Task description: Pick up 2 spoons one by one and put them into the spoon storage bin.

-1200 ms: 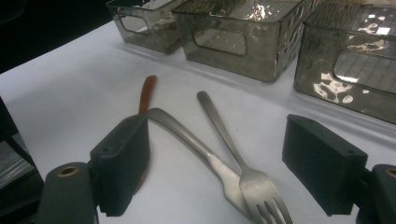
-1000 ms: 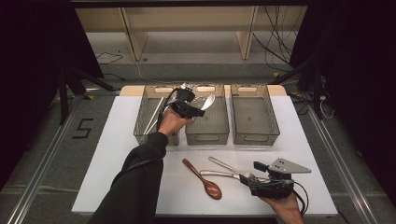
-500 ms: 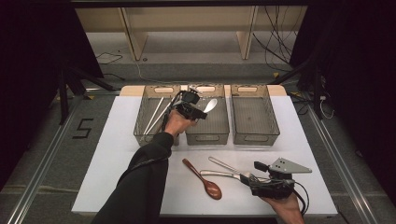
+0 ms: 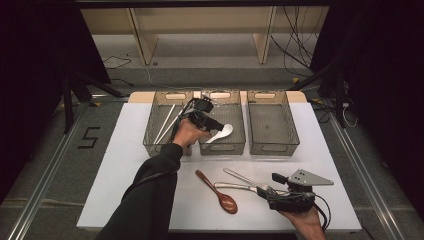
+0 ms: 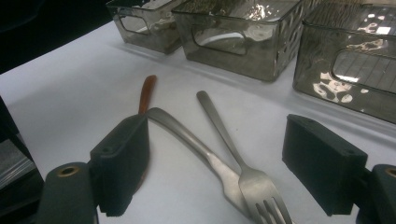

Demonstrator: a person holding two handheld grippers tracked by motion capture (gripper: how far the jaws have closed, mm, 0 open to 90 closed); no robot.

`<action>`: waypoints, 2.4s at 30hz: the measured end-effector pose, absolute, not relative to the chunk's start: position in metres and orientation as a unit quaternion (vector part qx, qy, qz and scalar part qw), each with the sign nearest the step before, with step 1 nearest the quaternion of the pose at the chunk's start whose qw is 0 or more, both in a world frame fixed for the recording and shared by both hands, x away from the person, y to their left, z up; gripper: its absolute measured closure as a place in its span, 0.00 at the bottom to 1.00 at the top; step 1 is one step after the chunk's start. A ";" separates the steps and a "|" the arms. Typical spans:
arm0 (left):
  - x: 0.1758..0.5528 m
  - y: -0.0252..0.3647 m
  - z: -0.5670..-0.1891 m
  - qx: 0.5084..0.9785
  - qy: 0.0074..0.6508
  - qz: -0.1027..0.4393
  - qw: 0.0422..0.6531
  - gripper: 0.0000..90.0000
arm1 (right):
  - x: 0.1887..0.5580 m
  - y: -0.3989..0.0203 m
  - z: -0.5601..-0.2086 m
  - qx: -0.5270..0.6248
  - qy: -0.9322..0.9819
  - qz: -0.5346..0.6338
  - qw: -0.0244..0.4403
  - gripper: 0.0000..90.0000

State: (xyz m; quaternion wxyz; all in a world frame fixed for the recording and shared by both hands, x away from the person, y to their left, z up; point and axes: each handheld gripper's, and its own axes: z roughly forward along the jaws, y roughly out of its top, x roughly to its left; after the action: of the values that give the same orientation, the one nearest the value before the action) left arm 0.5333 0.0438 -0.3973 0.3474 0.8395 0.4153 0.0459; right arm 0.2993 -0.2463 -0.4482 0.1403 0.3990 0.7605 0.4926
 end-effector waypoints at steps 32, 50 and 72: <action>0.434 0.083 -0.419 0.864 0.323 0.053 0.382 0.61 | 0.299 -0.245 -0.449 0.399 0.762 0.490 0.143 0.27; 0.424 0.070 -0.468 0.901 0.293 0.039 0.318 0.99 | 0.299 -0.245 -0.448 0.399 0.762 0.490 0.142 0.27; 0.381 0.108 -0.466 0.938 0.279 0.007 0.206 0.99 | 0.298 -0.244 -0.448 0.399 0.762 0.490 0.143 0.27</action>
State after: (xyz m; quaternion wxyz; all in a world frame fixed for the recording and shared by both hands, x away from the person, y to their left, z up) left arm 0.3810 0.1078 -0.4662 0.2062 0.9378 0.2791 0.0068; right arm 0.2984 -0.2441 -0.4480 0.1426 0.3985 0.7623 0.4897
